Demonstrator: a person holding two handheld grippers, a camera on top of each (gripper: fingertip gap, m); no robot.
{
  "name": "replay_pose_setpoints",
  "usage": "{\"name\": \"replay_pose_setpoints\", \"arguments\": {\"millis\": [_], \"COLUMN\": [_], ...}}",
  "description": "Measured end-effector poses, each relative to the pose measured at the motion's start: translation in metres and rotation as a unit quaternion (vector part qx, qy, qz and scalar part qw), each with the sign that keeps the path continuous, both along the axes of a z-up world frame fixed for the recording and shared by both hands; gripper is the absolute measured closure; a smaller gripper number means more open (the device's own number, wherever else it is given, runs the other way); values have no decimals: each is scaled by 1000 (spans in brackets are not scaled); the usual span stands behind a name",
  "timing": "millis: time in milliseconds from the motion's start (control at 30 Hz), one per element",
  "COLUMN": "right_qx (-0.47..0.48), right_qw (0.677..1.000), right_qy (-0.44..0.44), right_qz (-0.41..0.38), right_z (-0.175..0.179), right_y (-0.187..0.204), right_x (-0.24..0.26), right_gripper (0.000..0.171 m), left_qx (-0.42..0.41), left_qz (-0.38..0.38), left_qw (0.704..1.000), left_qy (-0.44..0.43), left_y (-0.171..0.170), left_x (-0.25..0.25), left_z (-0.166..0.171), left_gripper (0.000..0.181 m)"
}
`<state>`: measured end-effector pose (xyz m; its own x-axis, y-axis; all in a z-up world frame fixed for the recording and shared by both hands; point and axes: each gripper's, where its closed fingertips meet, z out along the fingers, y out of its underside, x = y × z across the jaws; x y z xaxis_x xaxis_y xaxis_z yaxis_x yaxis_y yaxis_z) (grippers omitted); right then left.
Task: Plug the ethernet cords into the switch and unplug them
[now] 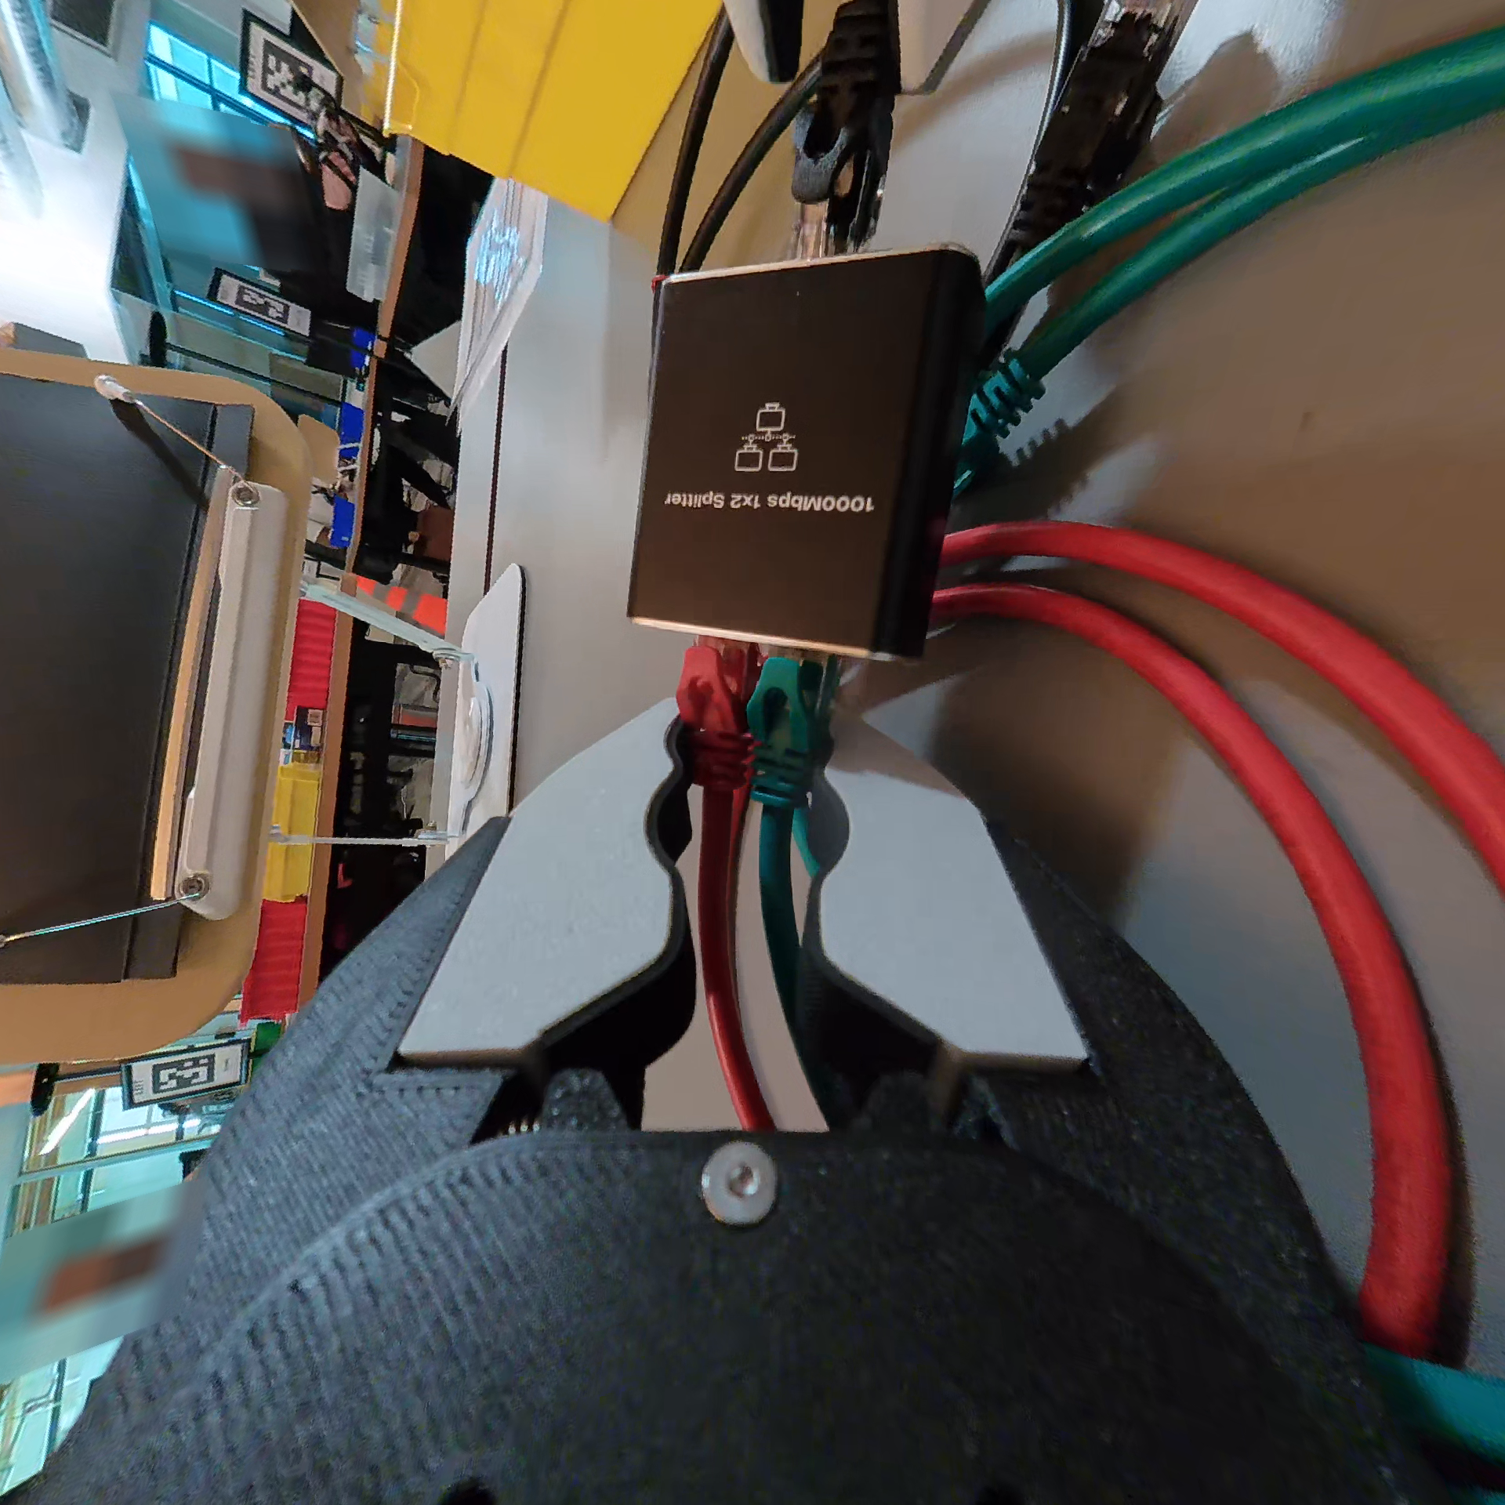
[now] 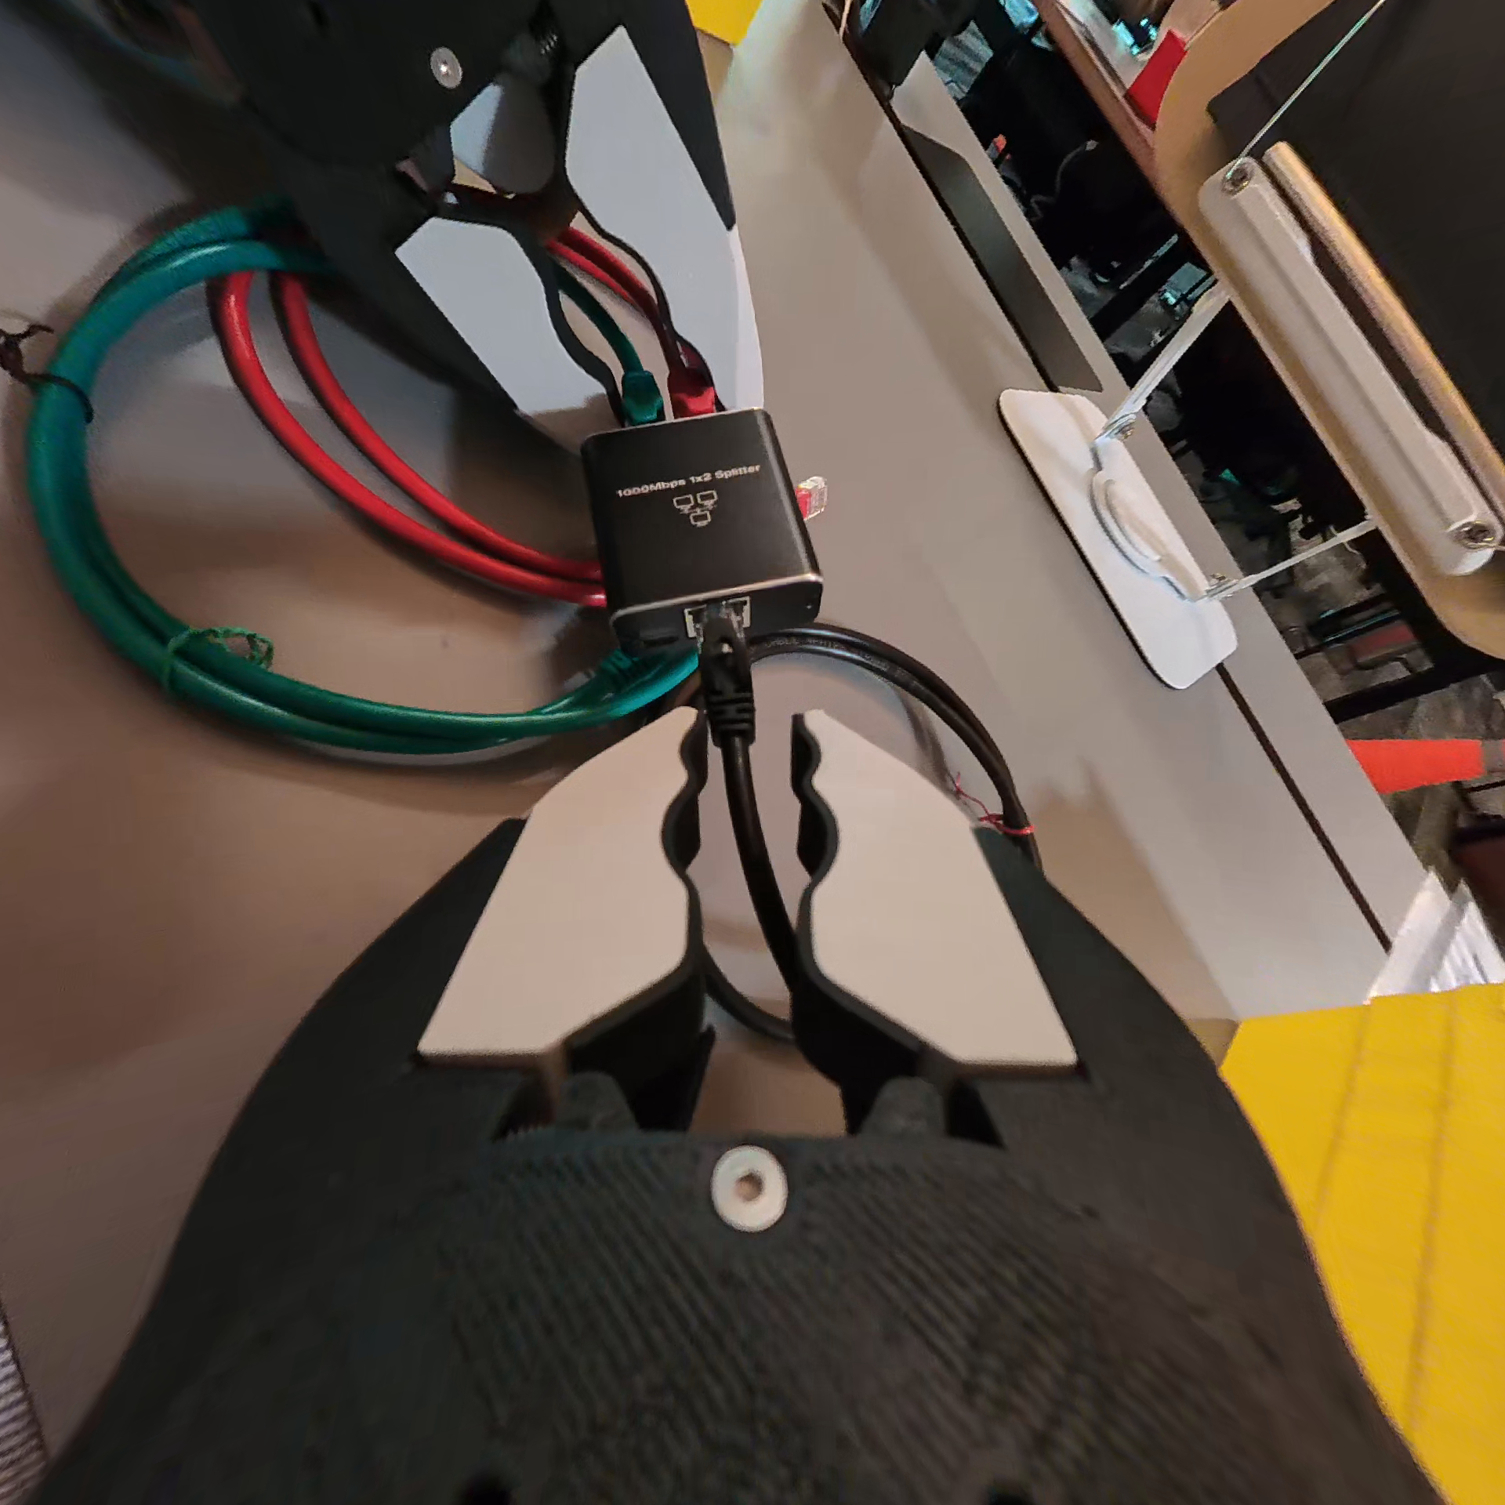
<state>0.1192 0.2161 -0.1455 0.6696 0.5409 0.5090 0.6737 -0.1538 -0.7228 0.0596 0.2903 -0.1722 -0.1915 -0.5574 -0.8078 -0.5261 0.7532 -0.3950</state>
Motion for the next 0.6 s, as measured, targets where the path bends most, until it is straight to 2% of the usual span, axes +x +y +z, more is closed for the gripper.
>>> {"name": "replay_pose_setpoints", "arguments": {"millis": [133,400,600], "right_qx": [-4,-16,-21], "right_qw": [1000,1000,1000], "right_qy": [-17,8,-7], "right_qz": [9,21,15], "right_z": [-4,-3,-6], "right_y": [-2,-4,-4], "right_x": [-4,-8,-7], "right_gripper": [159,160,160], "left_qx": [-1,-13,-20], "left_qz": [-9,-16,-4], "left_qw": [1000,1000,1000], "left_qy": [4,4,20], "left_y": [-3,-8,-9], "left_x": [1,2,2], "left_z": [-1,-2,-5], "left_gripper": [157,158,158]}}
